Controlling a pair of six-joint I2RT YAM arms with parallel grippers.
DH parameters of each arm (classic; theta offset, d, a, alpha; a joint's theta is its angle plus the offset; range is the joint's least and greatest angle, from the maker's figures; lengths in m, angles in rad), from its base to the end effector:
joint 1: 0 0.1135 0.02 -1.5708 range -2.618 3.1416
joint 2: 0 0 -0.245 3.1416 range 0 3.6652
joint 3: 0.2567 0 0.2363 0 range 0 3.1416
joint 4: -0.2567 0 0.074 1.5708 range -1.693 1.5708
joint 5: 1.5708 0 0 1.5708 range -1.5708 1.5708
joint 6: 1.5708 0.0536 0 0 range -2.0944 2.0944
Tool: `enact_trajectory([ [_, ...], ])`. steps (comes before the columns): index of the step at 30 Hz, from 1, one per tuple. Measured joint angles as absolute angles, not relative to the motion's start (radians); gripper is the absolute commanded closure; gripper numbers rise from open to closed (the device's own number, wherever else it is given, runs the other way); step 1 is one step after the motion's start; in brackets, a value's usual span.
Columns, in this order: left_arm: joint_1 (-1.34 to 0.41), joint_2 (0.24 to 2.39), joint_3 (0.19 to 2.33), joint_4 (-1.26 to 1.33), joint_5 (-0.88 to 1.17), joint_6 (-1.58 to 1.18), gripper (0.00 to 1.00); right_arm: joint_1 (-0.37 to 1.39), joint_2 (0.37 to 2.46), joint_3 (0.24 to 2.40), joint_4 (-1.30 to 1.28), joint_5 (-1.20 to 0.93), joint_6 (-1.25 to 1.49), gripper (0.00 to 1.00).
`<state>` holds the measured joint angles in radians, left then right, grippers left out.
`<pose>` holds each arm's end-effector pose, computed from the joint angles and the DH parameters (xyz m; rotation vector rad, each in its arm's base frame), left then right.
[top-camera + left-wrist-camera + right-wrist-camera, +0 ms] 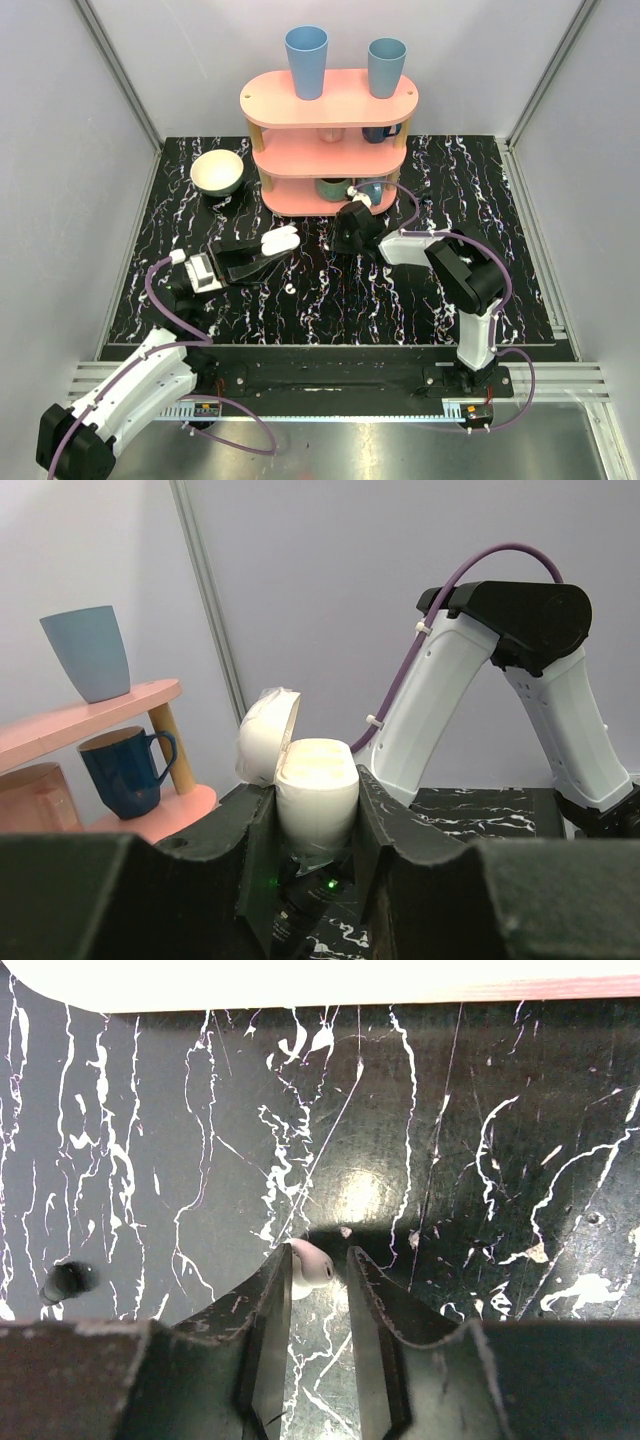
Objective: Insert the wireless bluetooth earbuds into the charging case
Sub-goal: Move the right earbud to the center of the board.
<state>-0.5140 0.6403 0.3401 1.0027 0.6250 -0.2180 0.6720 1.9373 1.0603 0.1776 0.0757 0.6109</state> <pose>0.1146 -0.1007 0.3255 0.7292 0.7724 -0.9356 0.3137 0.2444 0.1228 -0.0302 2.3373 0.5801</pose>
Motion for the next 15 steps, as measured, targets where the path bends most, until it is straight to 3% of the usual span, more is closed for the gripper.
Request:
enact_trajectory([
  [6, -0.514, 0.648, 0.34, 1.003, 0.625, -0.219, 1.0, 0.672, 1.935, 1.052, 0.189, 0.075, 0.616, 0.74],
  [9, -0.514, 0.65, 0.34, 1.003, 0.625, -0.219, 1.0, 0.672, 1.935, 1.052, 0.189, 0.066, 0.624, 0.84],
  [15, -0.514, 0.65, 0.34, 1.003, 0.625, -0.226, 1.0, 0.673, 1.933, 1.052, 0.177, 0.059, 0.654, 0.83],
])
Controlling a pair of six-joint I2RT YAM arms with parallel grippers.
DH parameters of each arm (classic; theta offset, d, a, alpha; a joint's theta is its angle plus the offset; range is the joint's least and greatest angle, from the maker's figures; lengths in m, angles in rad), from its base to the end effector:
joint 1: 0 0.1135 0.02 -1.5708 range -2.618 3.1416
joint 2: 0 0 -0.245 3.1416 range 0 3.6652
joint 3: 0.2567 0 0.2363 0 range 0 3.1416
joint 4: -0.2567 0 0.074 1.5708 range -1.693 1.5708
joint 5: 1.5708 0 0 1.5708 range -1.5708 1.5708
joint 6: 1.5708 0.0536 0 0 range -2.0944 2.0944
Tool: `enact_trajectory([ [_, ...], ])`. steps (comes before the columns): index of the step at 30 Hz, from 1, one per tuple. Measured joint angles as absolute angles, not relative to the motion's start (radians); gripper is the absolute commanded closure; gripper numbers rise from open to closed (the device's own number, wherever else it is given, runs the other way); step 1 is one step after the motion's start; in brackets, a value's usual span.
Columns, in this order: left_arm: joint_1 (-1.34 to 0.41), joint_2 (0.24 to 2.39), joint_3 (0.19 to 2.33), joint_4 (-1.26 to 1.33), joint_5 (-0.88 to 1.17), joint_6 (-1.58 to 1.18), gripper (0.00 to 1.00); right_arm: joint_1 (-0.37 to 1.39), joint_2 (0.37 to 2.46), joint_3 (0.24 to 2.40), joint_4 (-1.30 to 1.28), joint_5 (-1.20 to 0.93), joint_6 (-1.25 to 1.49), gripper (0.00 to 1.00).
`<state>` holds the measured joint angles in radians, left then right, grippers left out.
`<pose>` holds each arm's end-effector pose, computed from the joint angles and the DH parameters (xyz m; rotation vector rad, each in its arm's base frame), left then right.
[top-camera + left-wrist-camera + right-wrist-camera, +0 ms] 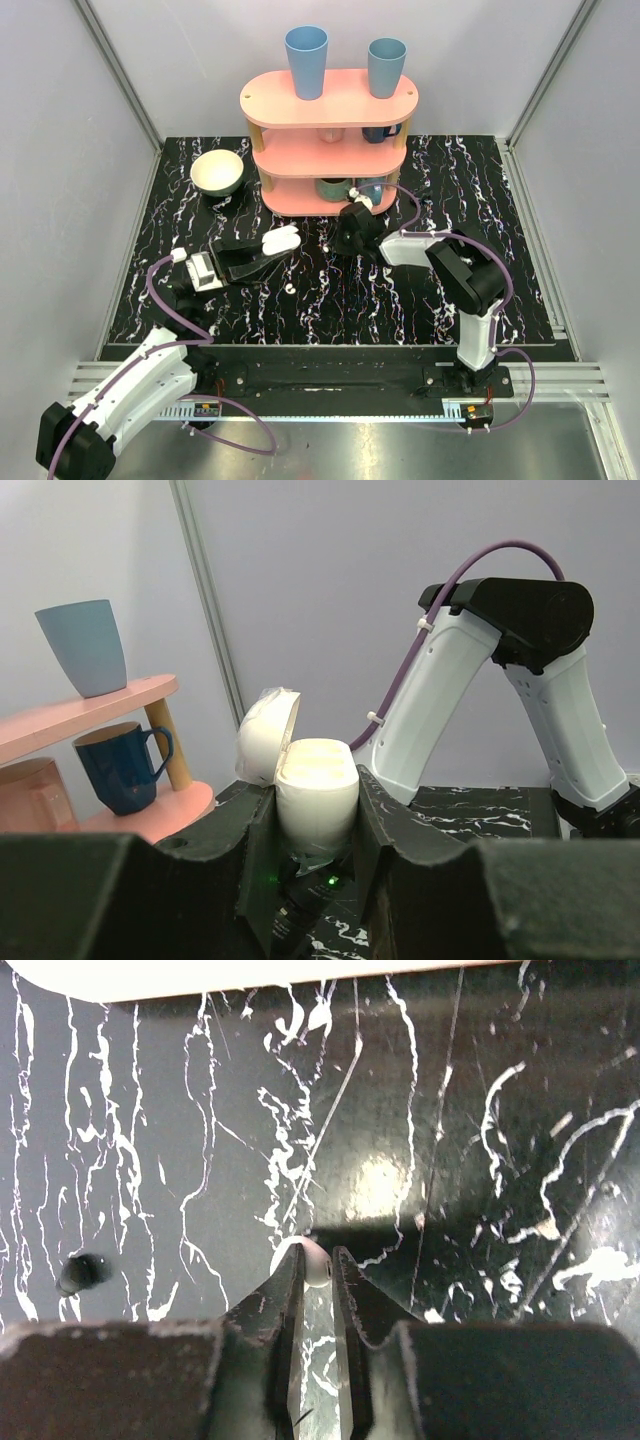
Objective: Insert the wireless bluetooth earbuds into the charging case
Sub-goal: Move the right earbud to the center of the board.
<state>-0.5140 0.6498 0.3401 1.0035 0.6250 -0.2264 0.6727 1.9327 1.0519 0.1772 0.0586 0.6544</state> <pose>0.1163 -0.1017 0.3243 0.7269 0.7849 -0.9450 0.3115 0.2441 0.1221 0.0104 2.3529 0.6166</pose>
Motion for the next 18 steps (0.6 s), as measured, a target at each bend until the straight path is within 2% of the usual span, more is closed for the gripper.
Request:
enact_trajectory([
  [6, -0.514, 0.651, 0.34, 1.004, 0.625, -0.229, 1.0, 0.674, 1.85, 0.98, 0.133, 0.061, 0.72, 0.85],
  [15, -0.514, 0.657, 0.34, 1.007, 0.625, -0.235, 1.0, 0.675, 1.569, 0.796, 0.055, 0.107, 0.889, 0.83],
  [18, -0.514, 0.662, 0.34, 1.012, 0.625, -0.236, 1.0, 0.676, 1.541, 0.732, 0.042, 0.124, 0.938, 0.83],
])
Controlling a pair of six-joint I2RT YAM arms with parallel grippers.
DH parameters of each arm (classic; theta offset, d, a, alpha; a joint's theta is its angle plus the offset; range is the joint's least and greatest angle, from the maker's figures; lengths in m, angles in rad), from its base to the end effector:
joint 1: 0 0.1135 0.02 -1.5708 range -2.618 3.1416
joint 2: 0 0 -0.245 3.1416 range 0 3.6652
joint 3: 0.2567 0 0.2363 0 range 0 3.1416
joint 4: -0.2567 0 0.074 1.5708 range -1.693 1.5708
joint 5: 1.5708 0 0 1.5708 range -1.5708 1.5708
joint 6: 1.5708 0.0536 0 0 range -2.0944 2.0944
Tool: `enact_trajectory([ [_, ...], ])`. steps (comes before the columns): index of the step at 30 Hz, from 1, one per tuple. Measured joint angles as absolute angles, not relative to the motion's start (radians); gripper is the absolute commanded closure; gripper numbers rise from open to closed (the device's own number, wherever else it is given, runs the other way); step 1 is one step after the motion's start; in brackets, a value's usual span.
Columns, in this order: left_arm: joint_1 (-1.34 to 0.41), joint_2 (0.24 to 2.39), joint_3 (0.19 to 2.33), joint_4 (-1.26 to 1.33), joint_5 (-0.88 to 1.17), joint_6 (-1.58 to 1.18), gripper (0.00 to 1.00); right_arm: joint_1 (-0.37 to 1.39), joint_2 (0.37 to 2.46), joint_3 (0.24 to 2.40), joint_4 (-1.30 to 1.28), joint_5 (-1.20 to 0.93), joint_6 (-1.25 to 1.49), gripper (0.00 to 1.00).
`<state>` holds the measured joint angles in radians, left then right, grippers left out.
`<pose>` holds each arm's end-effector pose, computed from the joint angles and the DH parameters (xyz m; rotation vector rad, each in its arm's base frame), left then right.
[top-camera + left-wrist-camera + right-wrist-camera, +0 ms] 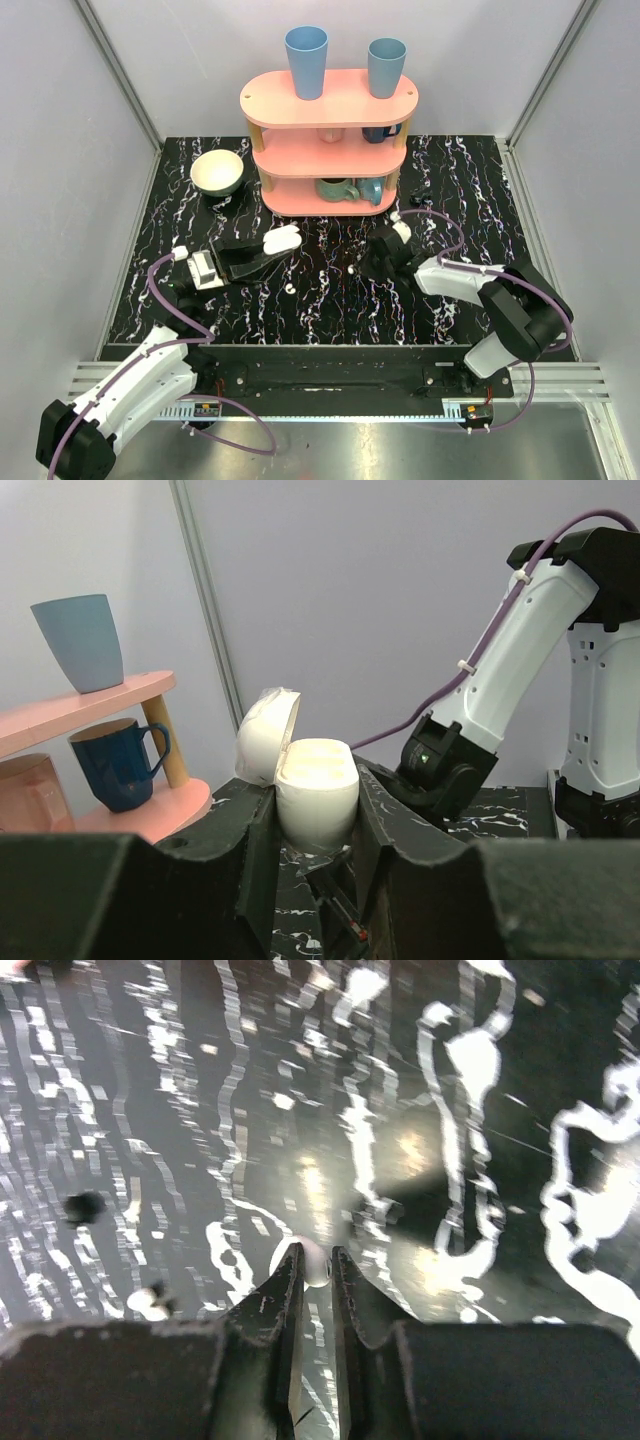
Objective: Insert the wireless bluetooth earbuds into the charging case
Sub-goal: Move the right earbud to the center of the board.
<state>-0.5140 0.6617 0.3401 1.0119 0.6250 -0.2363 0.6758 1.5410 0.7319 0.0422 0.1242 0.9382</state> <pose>0.1179 -0.1026 0.3235 0.7238 0.7927 -0.9546 0.2425 0.1859 0.1461 0.3807 2.3953 0.6401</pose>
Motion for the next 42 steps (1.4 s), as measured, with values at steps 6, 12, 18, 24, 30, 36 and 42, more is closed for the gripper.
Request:
enact_trajectory([
  [6, -0.514, 0.665, 0.34, 1.019, 0.625, -0.242, 1.0, 0.676, 1.536, 0.647, 0.021, 0.146, 1.031, 0.8],
  [12, -0.514, 0.673, 0.34, 1.026, 0.625, -0.248, 1.0, 0.676, 1.536, 0.646, 0.034, 0.14, 1.055, 0.59],
  [18, -0.514, 0.681, 0.34, 1.032, 0.625, -0.254, 1.0, 0.677, 1.513, 0.643, 0.022, 0.132, 1.047, 0.48],
  [24, -0.514, 0.683, 0.34, 1.036, 0.626, -0.255, 1.0, 0.677, 1.405, 0.635, -0.078, 0.179, 0.941, 0.46],
  [30, -0.514, 0.683, 0.34, 1.041, 0.627, -0.255, 1.0, 0.64, 1.449, 0.728, -0.081, 0.126, 0.707, 0.57],
  [36, -0.514, 0.683, 0.34, 1.04, 0.629, -0.26, 1.0, 0.572, 1.584, 0.804, -0.067, -0.013, 0.542, 0.57],
  [42, -0.514, 0.682, 0.34, 1.036, 0.629, -0.26, 1.0, 0.57, 1.618, 0.809, -0.073, -0.129, 0.439, 0.57],
])
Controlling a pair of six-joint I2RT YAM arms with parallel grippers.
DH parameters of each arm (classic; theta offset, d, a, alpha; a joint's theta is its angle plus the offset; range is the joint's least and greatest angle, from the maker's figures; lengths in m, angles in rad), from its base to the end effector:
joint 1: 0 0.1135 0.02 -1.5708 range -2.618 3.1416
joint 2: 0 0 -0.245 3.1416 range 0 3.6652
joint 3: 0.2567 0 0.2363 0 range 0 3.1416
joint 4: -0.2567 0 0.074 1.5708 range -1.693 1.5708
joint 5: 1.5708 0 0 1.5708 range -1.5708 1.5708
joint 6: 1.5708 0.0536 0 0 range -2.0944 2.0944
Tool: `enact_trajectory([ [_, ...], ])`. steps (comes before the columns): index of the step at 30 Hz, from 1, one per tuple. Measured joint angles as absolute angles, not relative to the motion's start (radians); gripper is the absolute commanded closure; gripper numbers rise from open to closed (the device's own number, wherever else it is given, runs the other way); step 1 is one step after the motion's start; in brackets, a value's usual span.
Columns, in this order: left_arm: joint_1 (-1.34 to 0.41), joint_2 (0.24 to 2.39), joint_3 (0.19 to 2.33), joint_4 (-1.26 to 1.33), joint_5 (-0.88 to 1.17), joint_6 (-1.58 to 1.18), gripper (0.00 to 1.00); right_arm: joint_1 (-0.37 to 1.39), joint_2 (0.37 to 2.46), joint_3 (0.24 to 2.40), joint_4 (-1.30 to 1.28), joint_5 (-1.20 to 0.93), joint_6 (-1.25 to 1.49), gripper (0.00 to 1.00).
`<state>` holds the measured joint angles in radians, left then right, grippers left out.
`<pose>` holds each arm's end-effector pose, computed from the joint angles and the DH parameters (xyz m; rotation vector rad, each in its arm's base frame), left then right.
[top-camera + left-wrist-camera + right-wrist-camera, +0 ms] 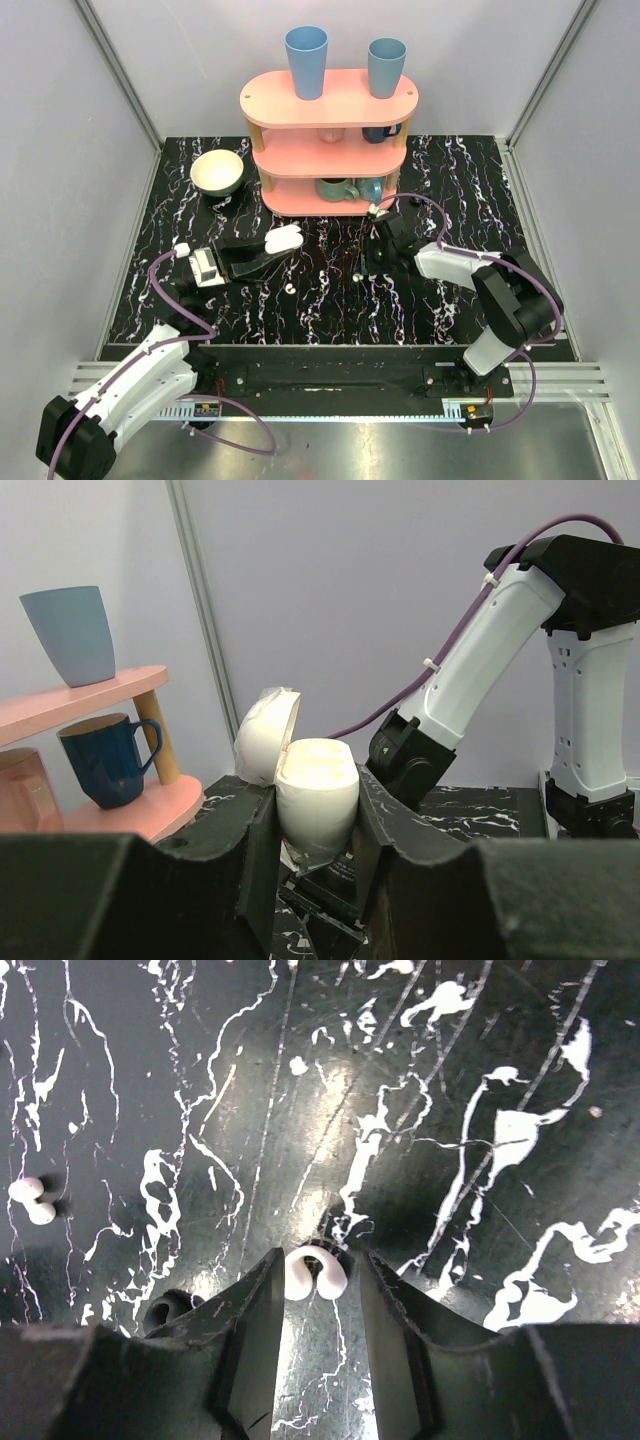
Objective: Insert the wireless bluetooth earbuds into the charging case
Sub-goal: Move the right earbud to the center of the board.
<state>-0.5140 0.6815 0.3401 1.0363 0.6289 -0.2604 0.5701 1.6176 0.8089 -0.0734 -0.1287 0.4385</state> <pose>0.1197 -0.1038 0.3230 0.7192 0.7975 -0.9768 0.2602 0.1750 0.1361 -0.2253 2.5277 0.5828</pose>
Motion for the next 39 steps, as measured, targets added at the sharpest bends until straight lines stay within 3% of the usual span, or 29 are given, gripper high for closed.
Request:
enact_trajectory([
  [39, -0.514, 0.696, 0.34, 1.028, 0.629, -0.262, 1.0, 0.57, 1.641, 0.799, -0.049, -0.202, 0.333, 0.67],
])
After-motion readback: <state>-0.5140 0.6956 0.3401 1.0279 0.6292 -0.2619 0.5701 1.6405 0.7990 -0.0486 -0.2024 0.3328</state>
